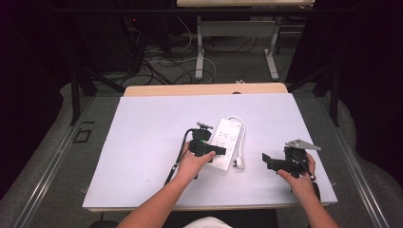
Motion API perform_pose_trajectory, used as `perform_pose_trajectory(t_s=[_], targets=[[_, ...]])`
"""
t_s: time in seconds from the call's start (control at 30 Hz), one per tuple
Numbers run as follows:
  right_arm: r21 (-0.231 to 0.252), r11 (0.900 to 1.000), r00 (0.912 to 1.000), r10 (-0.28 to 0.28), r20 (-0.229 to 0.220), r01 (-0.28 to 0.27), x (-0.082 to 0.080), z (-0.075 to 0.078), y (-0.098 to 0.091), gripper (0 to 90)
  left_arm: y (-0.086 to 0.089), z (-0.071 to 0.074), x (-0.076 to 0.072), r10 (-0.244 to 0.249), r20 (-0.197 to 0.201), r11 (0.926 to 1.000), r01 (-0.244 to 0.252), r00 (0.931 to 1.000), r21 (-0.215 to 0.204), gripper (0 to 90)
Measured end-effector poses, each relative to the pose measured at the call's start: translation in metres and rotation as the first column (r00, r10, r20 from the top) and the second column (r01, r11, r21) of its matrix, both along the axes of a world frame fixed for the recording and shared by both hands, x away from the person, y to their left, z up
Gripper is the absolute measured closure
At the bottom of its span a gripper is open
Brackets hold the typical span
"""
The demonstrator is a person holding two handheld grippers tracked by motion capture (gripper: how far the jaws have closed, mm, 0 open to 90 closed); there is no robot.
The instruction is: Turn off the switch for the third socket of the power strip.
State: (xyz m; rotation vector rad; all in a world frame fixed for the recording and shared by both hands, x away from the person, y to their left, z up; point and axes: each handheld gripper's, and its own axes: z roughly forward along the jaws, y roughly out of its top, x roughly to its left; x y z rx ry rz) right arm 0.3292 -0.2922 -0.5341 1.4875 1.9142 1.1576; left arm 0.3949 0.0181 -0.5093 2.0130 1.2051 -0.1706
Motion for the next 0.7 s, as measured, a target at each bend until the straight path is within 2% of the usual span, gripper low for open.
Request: perform_pose_trajectory(t_s=[0.13,0.4,0.53,0.6,0.7], targets=[[0.000,1.0000,0.9999,-0.009,0.006,0.009,0.000,0.000,0.000,2.6,0.003,0.002,0.001,-0.007,0.010,1.0000,0.007,0.9999,0.006,56.3],[0.001,1.0000,1.0000,-0.004,0.000,0.004,0.000,0.000,0.000,2.6,0.014,0.009,0.000,0.033,0.037,0.9994,-0.032,0.9988,-0.008,50.4],[0.001,0.9999,0.9999,-0.011,0.006,0.011,0.000,0.000,0.001,2.6,0.018,0.011,0.000,0.024,0.050,0.9997,-0.023,0.9984,-0.012,47.0],[0.001,1.0000,1.0000,-0.005,-0.001,0.005,0.000,0.000,0.000,2.6,0.020,0.012,0.000,0.041,0.052,0.9990,-0.040,0.9978,-0.021,45.3],[0.001,1.0000,1.0000,-0.003,0.000,0.003,0.000,0.000,0.000,2.6,0.024,0.014,0.000,0.039,0.069,0.9992,-0.038,0.9969,-0.014,42.6]])
